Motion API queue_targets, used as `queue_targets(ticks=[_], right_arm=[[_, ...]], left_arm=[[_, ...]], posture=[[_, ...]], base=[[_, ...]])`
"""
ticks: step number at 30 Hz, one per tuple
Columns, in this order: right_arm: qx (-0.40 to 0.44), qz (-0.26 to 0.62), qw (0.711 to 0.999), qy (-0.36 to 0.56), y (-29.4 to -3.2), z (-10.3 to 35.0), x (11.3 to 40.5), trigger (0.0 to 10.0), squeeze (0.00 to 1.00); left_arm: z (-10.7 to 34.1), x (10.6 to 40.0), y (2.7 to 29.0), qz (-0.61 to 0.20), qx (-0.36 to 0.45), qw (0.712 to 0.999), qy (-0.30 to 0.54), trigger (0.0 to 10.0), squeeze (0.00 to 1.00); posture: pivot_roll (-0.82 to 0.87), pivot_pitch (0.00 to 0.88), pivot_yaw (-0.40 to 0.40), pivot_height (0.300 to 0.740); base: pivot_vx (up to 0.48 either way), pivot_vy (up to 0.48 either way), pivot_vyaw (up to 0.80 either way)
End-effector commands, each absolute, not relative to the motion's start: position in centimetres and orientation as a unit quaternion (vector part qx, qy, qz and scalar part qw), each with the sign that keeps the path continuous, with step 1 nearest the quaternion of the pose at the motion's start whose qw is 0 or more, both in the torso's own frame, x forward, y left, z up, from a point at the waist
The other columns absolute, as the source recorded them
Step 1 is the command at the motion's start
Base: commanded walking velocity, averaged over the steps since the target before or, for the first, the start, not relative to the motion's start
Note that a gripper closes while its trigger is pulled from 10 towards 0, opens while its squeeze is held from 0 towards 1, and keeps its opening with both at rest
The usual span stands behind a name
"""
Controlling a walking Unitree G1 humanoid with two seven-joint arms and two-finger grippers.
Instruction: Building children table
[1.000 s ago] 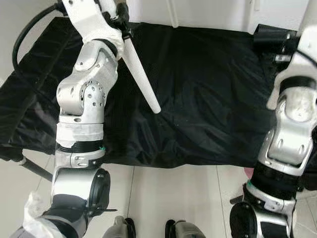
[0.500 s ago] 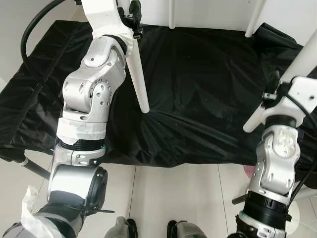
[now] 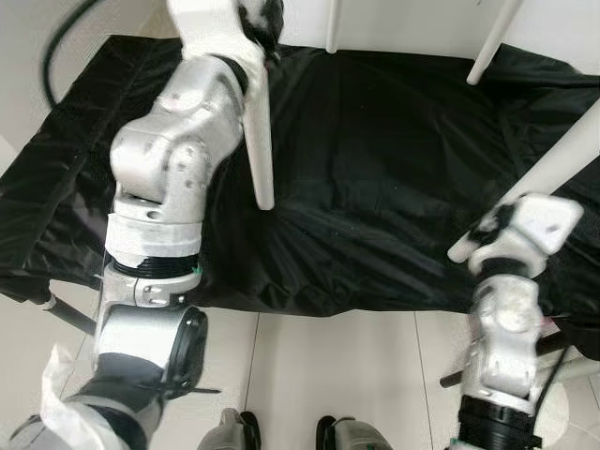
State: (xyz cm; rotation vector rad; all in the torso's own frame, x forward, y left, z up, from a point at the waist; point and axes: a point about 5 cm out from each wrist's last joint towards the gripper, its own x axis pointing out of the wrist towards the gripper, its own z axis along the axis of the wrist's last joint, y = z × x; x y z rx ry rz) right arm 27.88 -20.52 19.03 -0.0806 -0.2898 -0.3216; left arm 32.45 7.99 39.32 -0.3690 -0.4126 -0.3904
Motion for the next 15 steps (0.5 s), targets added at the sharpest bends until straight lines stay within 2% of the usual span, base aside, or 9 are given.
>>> queue_targets(ticks=[1,7,8,9,15], right_arm=[[-0.028,-0.099,0.988,-0.112,-18.2,17.7,28.6,10.0,1.0],[-0.025,-0.085,0.988,-0.128,-18.0,17.8,28.6,10.0,1.0],[-0.026,-0.081,0.987,-0.134,-17.9,17.9,28.5,10.0,0.45],[-0.021,-0.078,0.987,-0.139,-17.8,17.8,28.4,10.0,0.0],[0.003,-0.072,0.985,-0.154,-17.8,17.3,28.0,10.0,0.0]], left_arm=[[41.2,30.5,5.9,-0.279,-0.174,0.913,-0.243,10.0,1.0],[41.2,30.7,5.8,-0.276,-0.172,0.915,-0.24,10.0,1.0],[41.0,30.7,5.7,-0.277,-0.171,0.915,-0.238,10.0,0.99],[40.9,30.8,5.7,-0.279,-0.169,0.917,-0.231,10.0,0.0],[37.3,30.9,5.6,-0.297,-0.161,0.918,-0.21,10.0,0.0]], posture=[[-0.03,0.189,0.011,0.74],[-0.03,0.194,0.014,0.74],[-0.02,0.2,0.012,0.74],[-0.02,0.201,0.013,0.74],[-0.03,0.2,0.021,0.74]], base=[[0.0,0.0,0.0],[0.0,0.0,0.0],[0.0,0.0,0.0],[0.0,0.0,0.0],[0.0,0.0,0.0]])
